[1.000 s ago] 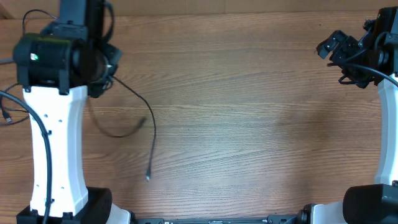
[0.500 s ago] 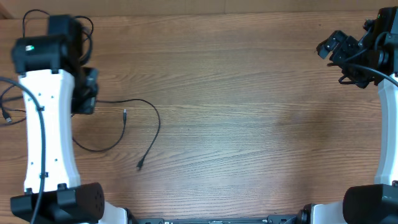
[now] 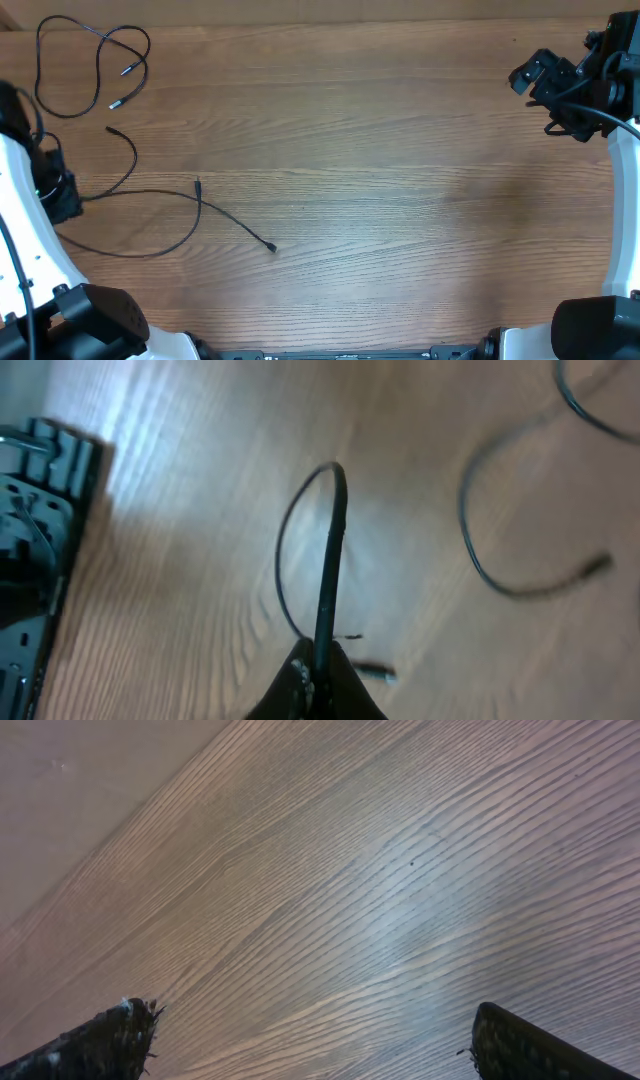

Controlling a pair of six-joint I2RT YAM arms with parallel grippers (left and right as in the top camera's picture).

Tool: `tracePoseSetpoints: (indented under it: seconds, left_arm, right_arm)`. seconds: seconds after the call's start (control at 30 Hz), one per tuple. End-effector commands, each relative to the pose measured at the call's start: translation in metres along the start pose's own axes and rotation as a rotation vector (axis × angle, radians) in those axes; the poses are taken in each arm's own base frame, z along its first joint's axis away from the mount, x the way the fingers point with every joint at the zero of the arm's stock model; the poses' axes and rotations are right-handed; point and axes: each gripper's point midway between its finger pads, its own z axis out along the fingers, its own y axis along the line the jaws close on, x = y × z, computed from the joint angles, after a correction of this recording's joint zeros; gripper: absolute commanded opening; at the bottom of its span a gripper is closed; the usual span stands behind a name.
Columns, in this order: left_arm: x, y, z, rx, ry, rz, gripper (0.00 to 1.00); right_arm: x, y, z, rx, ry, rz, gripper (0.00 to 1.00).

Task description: Untangle cables

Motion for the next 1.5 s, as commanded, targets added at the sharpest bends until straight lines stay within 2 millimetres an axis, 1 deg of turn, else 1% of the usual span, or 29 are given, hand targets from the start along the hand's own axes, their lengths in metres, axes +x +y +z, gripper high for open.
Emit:
tracePoseSetpoints:
  seconds: [0.0,0.1,0.2,0.23,0.3,0.4,0.5,0.77,1.0,1.1,1.33,1.4,1.47]
  left_arm:
    - [-0.017,0.010,0.018,-0.050,-0.043,-0.061,0.04]
    - [-0.026,0.009,0.037,-0.061,-0.062,-0.089,0.04]
    - [-0.036,0.005,0.056,-0.049,-0.077,-0.125,0.04]
    - [-0.042,0.001,0.064,-0.035,-0.098,-0.142,0.04]
    - [-0.055,-0.003,0.070,-0.017,-0.146,-0.164,0.04]
    - [-0.072,-0.007,0.071,0.004,-0.210,-0.194,0.04]
    - [-0.090,-0.004,0.070,0.004,-0.272,-0.232,0.04]
    - [-0.120,0.009,0.074,-0.019,-0.306,-0.323,0.04]
    - [-0.160,0.013,0.072,-0.030,-0.474,-0.373,0.06]
    - [-0.175,0.005,0.076,-0.019,-0.506,-0.327,0.05]
    - [-0.206,-0.032,0.083,0.035,-0.570,-0.069,0.08]
    - [-0.213,-0.036,0.086,0.030,-0.587,-0.033,0.06]
    - [-0.218,-0.036,0.092,0.022,-0.586,-0.040,0.04]
  right_arm:
    - [-0.004,0.004,-0.004,-0.013,-0.016,0.000,1.00]
    - [-0.004,0.004,-0.004,-0.013,-0.016,0.000,1.00]
    - [-0.004,0.004,-0.004,-0.013,-0.016,0.000,1.00]
    - [-0.004,0.004,-0.004,-0.013,-0.016,0.000,1.00]
    - [-0.004,0.004,-0.004,-0.013,-0.016,0.000,1.00]
    - [-0.004,0.004,-0.004,-0.013,-0.016,0.000,1.00]
    - [-0.004,0.004,-0.004,-0.013,-0.016,0.000,1.00]
    - [-0.004,0.004,-0.004,-0.013,-0.016,0.000,1.00]
    - [-0.004,0.004,-0.004,-0.013,-0.016,0.000,1.00]
    - [-0.004,0.004,-0.004,-0.013,-0.016,0.000,1.00]
    - [-0.004,0.004,-0.004,-0.013,-0.016,0.000,1.00]
    - [-0.004,0.004,-0.004,-0.013,-0.016,0.000,1.00]
    - [-0.004,0.004,-0.004,-0.013,-0.016,0.000,1.00]
